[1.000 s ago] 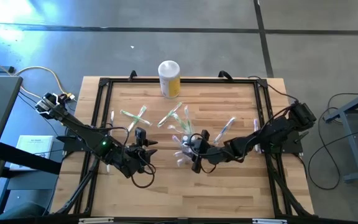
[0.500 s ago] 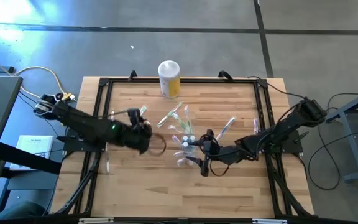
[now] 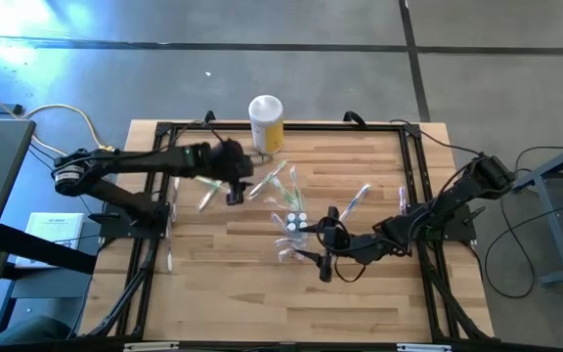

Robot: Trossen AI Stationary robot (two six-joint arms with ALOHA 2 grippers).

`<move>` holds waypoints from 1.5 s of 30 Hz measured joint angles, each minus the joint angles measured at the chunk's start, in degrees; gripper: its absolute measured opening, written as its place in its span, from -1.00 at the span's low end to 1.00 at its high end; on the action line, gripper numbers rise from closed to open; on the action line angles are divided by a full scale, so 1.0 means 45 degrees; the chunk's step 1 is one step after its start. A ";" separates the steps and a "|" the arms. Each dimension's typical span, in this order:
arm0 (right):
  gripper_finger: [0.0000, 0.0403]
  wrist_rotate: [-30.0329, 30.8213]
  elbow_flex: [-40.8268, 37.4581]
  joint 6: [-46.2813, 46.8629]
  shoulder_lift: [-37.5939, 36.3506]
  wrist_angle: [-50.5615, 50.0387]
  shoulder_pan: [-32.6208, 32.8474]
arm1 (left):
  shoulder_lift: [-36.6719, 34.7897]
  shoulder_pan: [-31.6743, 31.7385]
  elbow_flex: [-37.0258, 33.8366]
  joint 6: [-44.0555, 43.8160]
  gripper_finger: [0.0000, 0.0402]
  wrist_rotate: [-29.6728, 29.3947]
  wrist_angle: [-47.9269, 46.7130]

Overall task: Pick & Place toothbrushing station
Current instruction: Put the green toothbrush into the transparent organizer

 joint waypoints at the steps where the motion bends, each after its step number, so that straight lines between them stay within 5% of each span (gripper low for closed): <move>1: 0.25 -0.0001 0.0000 0.0001 0.0000 -0.0003 -0.0003 | 0.0000 0.0406 -0.0169 -0.0199 -0.14 0.0799 0.0428; 4: 0.25 0.0004 0.0000 -0.0004 0.0000 -0.0088 -0.0003 | 0.0129 0.1339 -0.0656 -0.1243 -0.14 0.2283 0.1384; 11: 0.25 0.0101 0.0000 0.0001 0.0000 -0.0224 -0.0019 | 0.1177 0.1741 -0.1810 -0.2853 -0.14 0.2566 0.3214; 20: 0.25 0.0101 0.0000 0.0040 0.0000 -0.0248 -0.0238 | 0.3366 0.1313 -0.2024 -0.2808 -0.14 0.2573 0.5446; 36: 0.25 0.0042 0.0000 0.0152 0.0005 -0.0571 -0.0279 | 0.5649 0.1284 -0.1951 -0.3060 -0.15 0.1360 0.5977; 40: 0.25 0.0042 0.0000 0.0149 0.0005 -0.0571 -0.0279 | 0.5683 0.1270 -0.1936 -0.3213 -0.36 0.0990 0.5352; 45: 0.25 0.0042 0.0000 0.0147 0.0005 -0.0581 -0.0279 | 0.5707 0.1142 -0.1942 -0.3563 -0.89 0.0684 0.5163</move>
